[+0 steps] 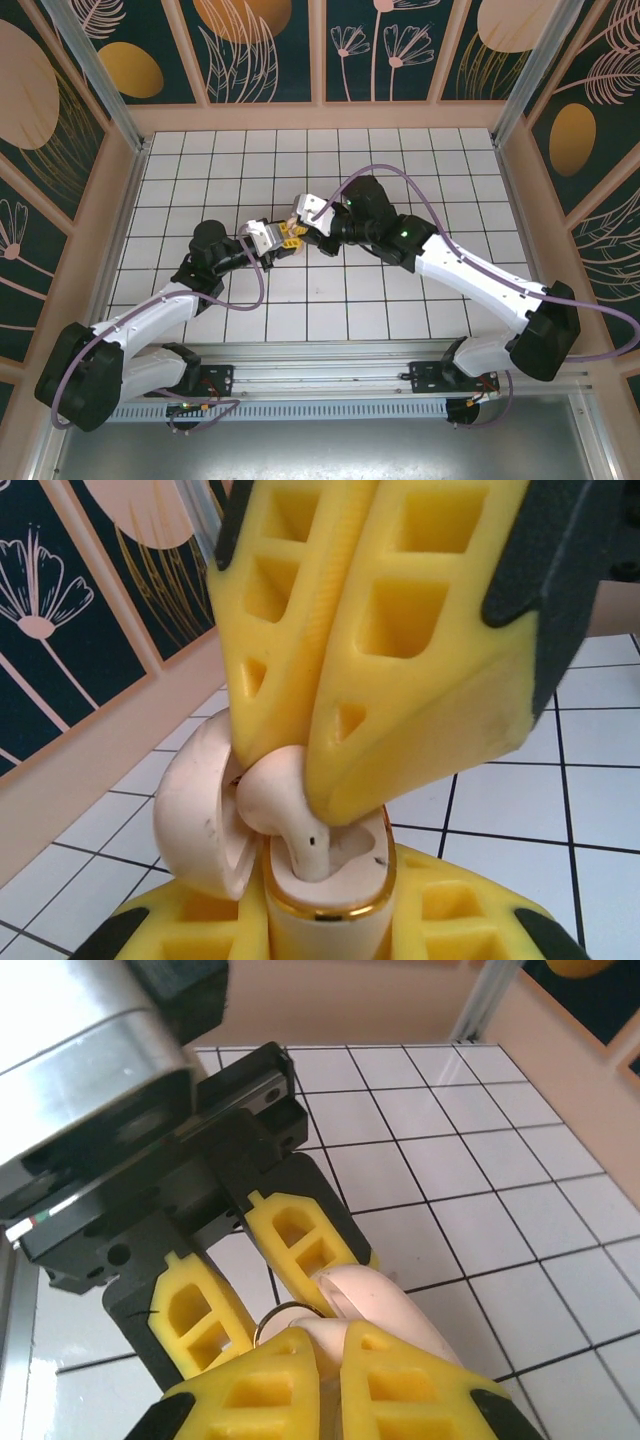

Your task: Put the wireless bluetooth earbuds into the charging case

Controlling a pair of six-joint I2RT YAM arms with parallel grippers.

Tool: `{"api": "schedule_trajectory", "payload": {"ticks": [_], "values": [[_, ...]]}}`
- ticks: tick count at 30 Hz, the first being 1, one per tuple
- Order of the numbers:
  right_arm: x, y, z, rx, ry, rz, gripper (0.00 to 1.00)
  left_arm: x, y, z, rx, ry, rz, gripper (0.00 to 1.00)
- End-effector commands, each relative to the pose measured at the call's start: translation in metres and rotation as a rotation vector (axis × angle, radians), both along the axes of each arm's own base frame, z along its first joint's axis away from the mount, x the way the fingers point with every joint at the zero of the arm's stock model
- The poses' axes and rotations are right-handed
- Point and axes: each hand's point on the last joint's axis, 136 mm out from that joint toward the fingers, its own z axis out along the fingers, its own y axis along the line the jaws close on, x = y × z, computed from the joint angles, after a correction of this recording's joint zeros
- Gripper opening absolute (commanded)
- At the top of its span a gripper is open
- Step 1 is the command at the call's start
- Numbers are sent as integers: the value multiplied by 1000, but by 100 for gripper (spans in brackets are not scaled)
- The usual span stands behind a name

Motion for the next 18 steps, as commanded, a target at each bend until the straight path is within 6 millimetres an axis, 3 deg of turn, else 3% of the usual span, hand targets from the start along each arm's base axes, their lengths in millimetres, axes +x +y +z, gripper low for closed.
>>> {"api": "schedule_trajectory", "payload": {"ticks": [1, 6, 18], "values": [[0, -10, -11, 21, 141, -140, 6, -1, 1, 36, -52, -123, 9, 17], [-4, -8, -9, 62, 215, -195, 6, 1, 2, 37, -53, -125, 20, 16], [-26, 9, -17, 50, 306, -126, 6, 1, 2, 37, -54, -121, 22, 16]]}}
